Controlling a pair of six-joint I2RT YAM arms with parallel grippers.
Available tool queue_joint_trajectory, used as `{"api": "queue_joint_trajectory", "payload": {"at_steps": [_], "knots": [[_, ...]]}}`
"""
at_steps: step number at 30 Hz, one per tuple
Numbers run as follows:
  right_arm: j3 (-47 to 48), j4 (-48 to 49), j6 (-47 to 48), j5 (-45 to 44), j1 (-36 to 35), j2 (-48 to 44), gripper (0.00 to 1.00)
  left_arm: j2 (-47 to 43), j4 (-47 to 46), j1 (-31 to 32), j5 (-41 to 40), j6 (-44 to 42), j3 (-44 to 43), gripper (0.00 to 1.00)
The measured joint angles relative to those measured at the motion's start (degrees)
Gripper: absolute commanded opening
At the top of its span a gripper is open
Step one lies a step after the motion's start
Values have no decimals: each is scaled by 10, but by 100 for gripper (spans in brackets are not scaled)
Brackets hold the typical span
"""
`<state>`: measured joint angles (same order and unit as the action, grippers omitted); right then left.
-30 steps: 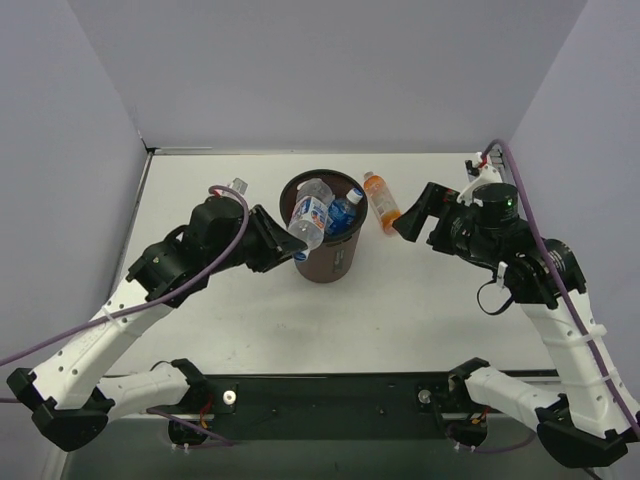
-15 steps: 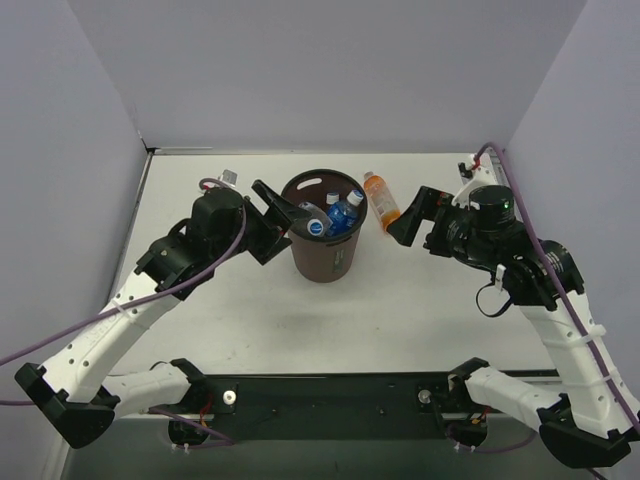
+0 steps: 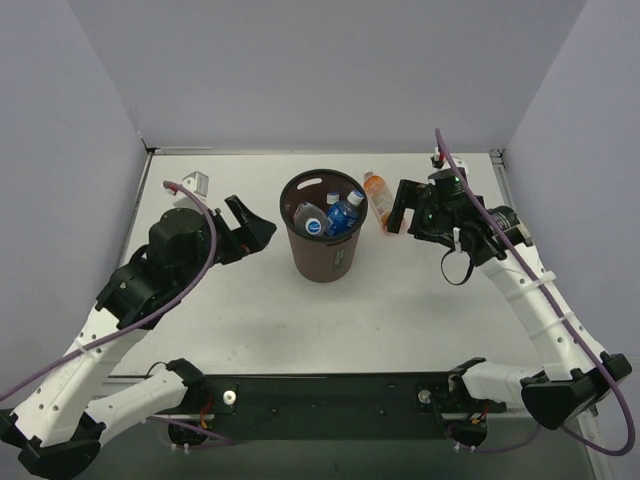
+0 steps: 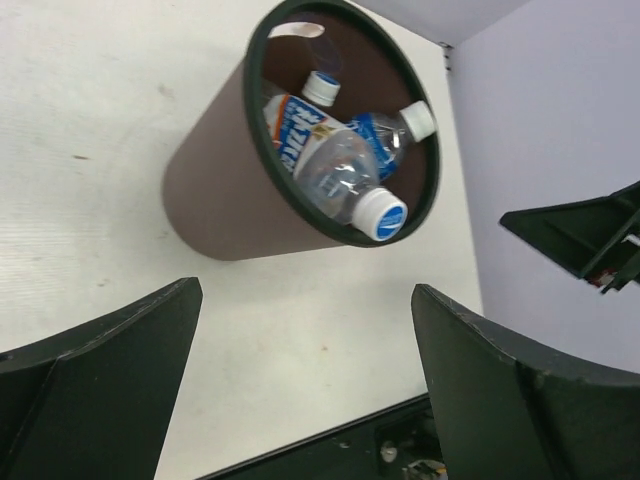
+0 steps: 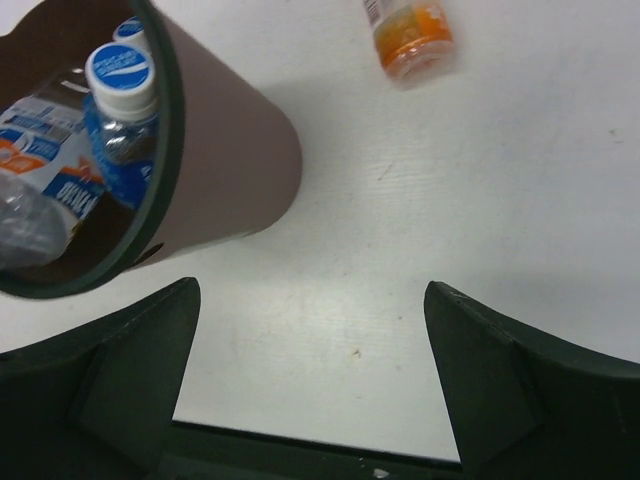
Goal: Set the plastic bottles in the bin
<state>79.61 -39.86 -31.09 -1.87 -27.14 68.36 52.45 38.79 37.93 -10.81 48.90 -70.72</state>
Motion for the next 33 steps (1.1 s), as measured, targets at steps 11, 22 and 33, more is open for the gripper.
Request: {"api": "queue_joint_trajectory", "payload": {"at_steps": [11,22,33], "knots": [[0,49,37,7,109,93,85,123,-26,-56,25,-159,-16,91],[40,107,35,38,167,236,83,296,-53,-118,116,-186,-140,75],[166,158,87,56,173,442,82,391,-47,-118,162,-187,-174,68]]}}
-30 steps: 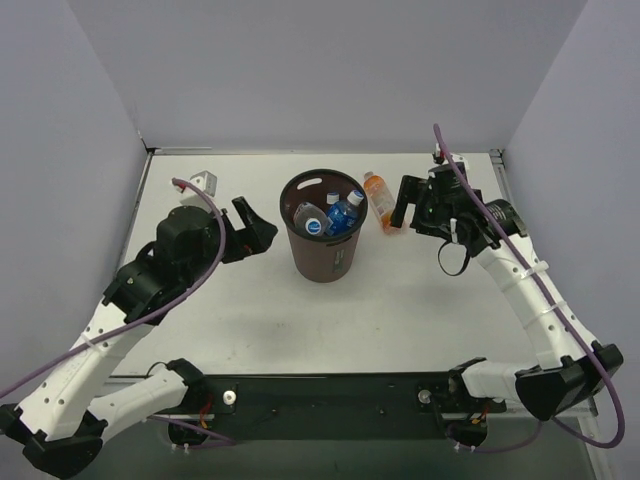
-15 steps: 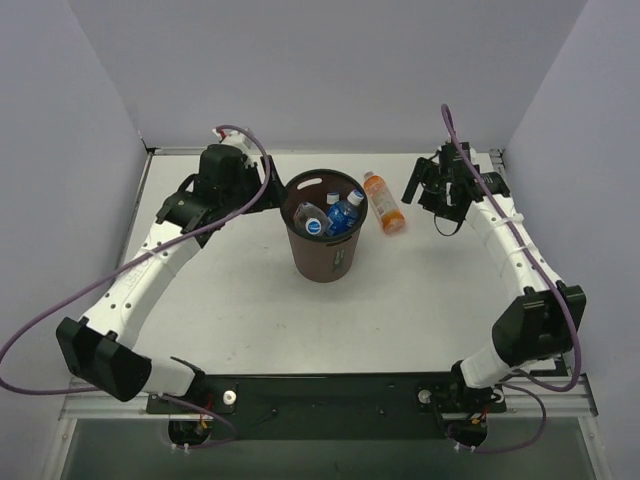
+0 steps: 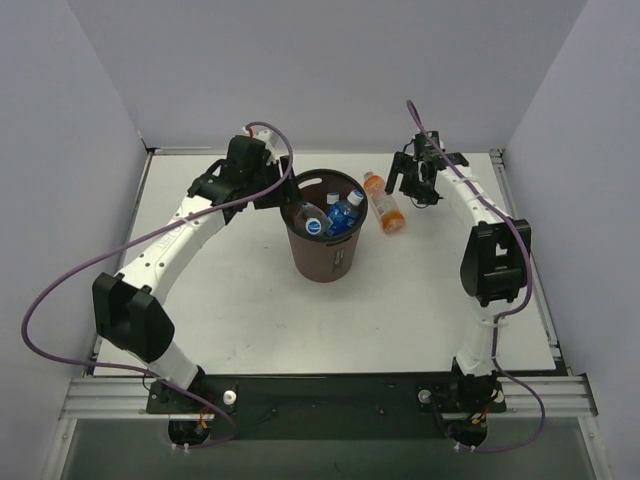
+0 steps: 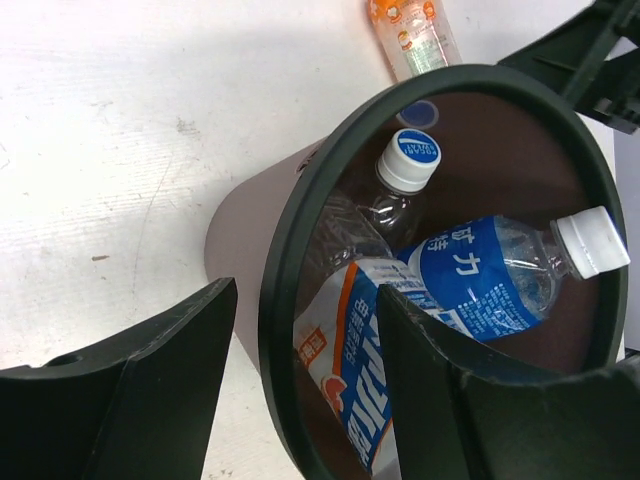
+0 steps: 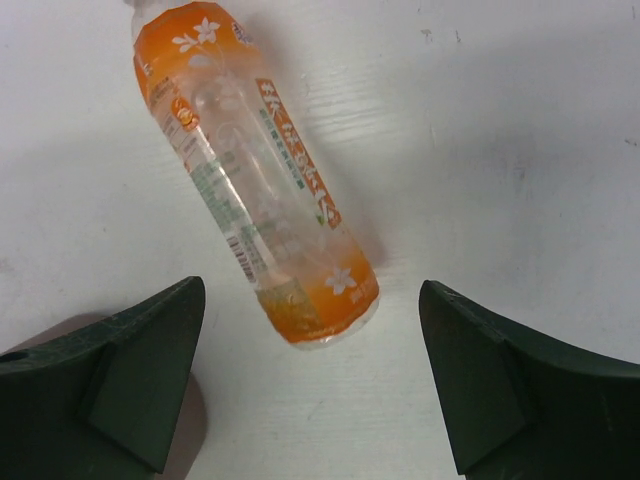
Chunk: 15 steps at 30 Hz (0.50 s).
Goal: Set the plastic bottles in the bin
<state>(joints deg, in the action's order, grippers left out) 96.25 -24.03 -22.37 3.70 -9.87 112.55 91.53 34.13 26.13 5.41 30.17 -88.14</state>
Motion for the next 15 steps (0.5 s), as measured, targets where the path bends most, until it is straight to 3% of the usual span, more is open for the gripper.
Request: {"api": "queue_joint_trajectory", "payload": {"at_steps": [7,15], "knots": [[81,-14,23,5,6,103,80,13,14,-1,-4,-13,-46,68],[91,-23,32,33,-4,132,80,-14,17,-28,5,-14,-31,68]]}}
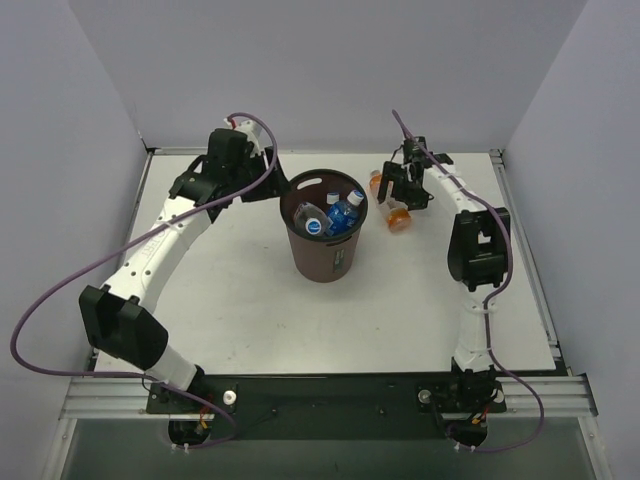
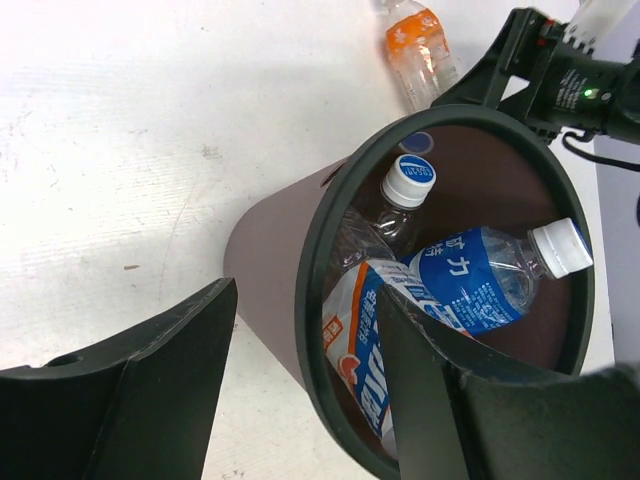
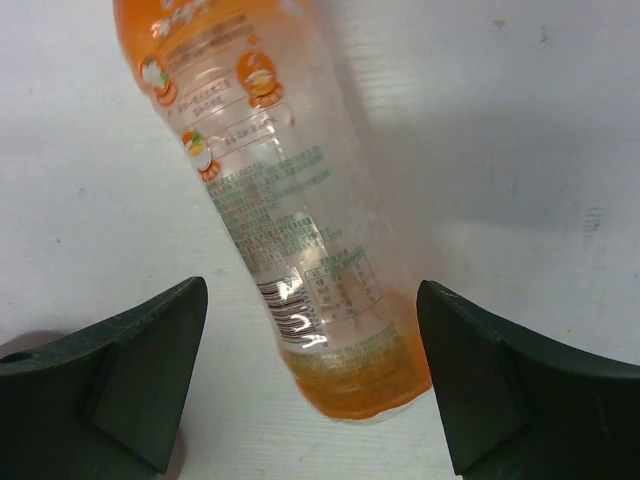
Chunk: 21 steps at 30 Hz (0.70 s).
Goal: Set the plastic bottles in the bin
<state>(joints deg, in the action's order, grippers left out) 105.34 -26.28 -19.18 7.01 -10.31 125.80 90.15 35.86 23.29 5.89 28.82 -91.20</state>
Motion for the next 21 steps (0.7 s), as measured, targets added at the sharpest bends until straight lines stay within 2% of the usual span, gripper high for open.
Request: {"api": "queue_joint_trajectory", "payload": {"at_steps": [2,5,8,9,10,15,21], "knots": [[0,-2,2,1,-6,4,80,-13,-2,-6,5,0,11,68],[-7,-7,6,2,-12,11,66,-32,-4,-14,14,0,30,68],[-18,-10,8,4,-17,13,49,-38,-5,-17,22,0,40,69],[-22,-10,9,6,-17,13,35,-38,-5,-18,24,0,41,70],[-23,-9,9,7,-17,12,31,-38,-5,-20,26,0,41,71],[-57,-3,10,16,-16,-14,28,-42,-4,-32,56,-12,39,72],[-98,-42,-10,48,-14,-121,28,-56,-11,-38,87,-58,27,72]]}}
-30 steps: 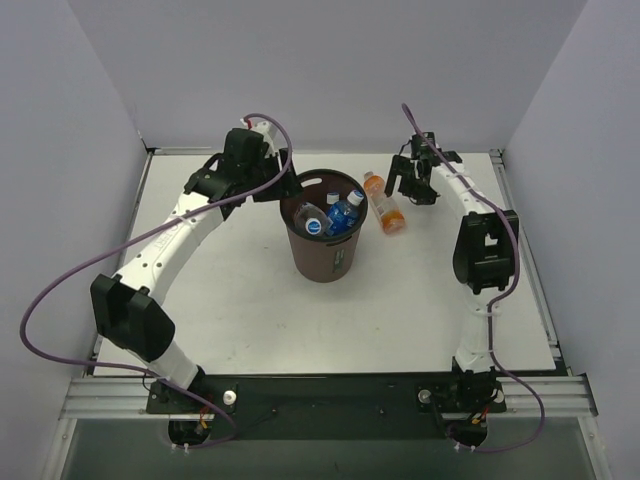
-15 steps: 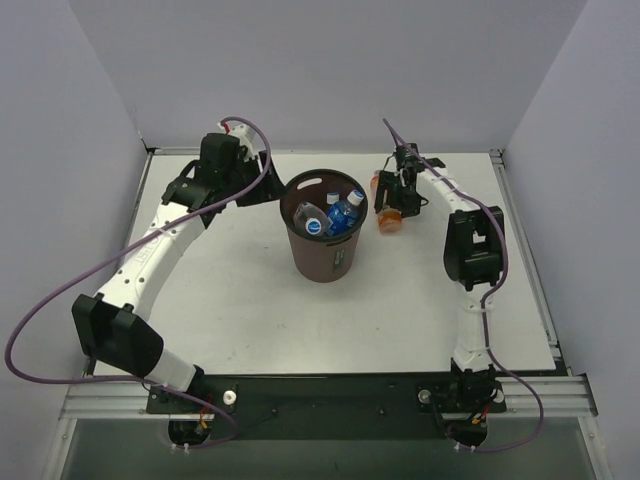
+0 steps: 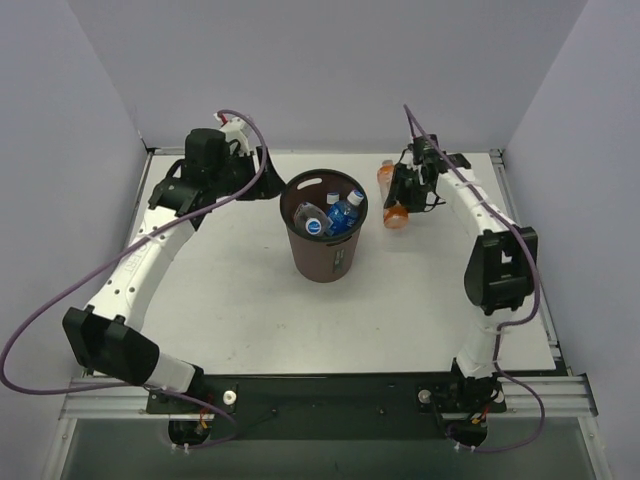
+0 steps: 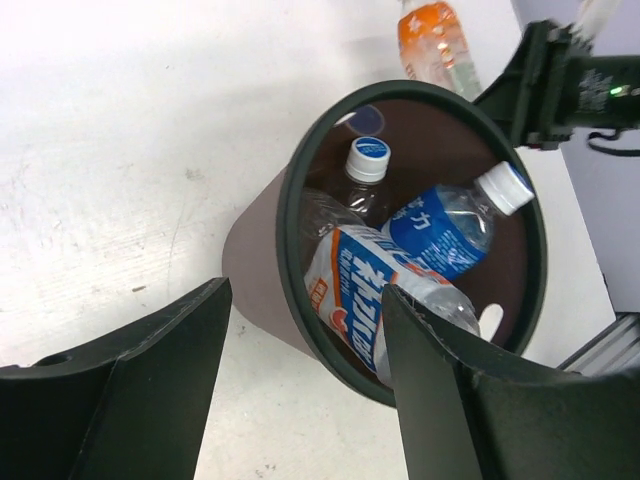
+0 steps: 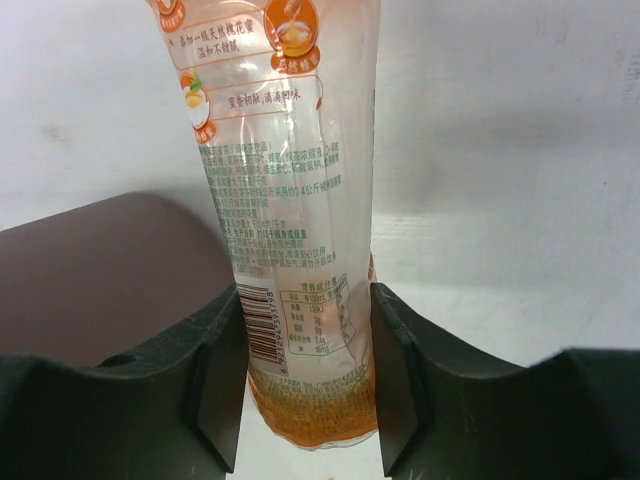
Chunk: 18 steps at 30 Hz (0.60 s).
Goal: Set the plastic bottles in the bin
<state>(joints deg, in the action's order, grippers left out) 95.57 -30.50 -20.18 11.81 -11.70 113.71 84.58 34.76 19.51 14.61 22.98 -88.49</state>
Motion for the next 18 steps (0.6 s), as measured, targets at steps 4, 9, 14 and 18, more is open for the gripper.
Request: {"api": "queue_joint_trajectory", "payload": {"at_steps": [4,9,14,18], "knots": [[1,-23,-41,43,0,-110,29,-49,-40,0,14,-39,29,74],[5,-59,-123,114,-10,-255,29,-141,-129,18,11,-107,100,80],[4,-89,-220,196,-14,-344,29,-219,-221,122,-31,-240,162,85],[-11,-103,-308,261,-15,-391,31,-240,-293,204,-54,-382,181,91]]}}
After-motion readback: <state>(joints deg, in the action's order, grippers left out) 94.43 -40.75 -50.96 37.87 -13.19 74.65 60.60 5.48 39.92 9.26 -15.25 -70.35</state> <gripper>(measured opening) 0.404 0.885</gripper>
